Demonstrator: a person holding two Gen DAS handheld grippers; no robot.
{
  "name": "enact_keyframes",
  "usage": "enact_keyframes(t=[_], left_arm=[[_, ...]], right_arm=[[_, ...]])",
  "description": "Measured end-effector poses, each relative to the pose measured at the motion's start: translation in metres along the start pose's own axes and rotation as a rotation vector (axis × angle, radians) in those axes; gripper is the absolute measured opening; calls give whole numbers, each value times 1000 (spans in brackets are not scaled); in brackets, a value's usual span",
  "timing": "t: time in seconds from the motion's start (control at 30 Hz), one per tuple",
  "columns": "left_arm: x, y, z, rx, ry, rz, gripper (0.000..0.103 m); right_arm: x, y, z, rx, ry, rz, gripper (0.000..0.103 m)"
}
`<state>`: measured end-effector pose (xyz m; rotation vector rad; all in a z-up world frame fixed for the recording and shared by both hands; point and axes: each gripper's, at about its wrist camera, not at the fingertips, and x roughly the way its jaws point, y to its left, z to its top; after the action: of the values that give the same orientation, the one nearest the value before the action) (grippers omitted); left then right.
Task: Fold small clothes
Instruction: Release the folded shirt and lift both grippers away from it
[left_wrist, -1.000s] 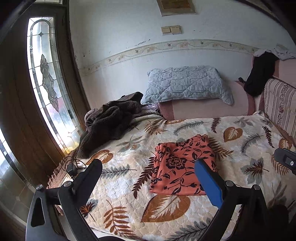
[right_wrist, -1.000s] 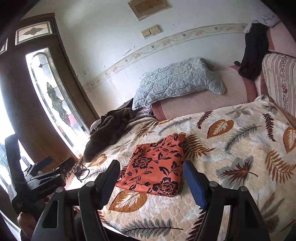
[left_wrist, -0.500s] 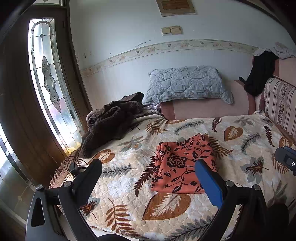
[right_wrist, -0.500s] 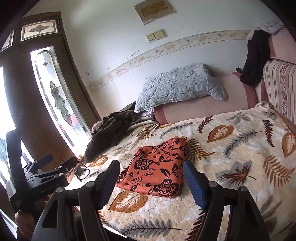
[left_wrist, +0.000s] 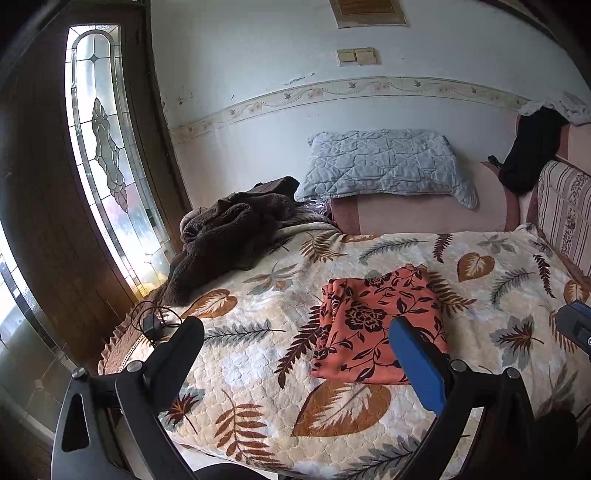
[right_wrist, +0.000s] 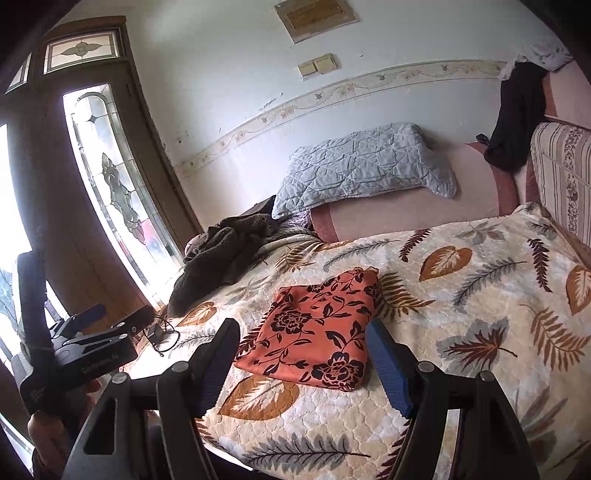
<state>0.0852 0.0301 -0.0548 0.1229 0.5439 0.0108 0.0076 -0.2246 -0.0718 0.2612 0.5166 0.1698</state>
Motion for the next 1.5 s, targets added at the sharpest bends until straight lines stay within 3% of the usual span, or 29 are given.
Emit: enact_keyframes(t=[0.77,1.5], left_arm=[[-1,5,0,-6,6,14,100],[30,7,-9,-12,56,-1,100]], right_arm=[[1,6,-3,-20,6,-11,74],[19,4,-9,-5,38,-19,74]])
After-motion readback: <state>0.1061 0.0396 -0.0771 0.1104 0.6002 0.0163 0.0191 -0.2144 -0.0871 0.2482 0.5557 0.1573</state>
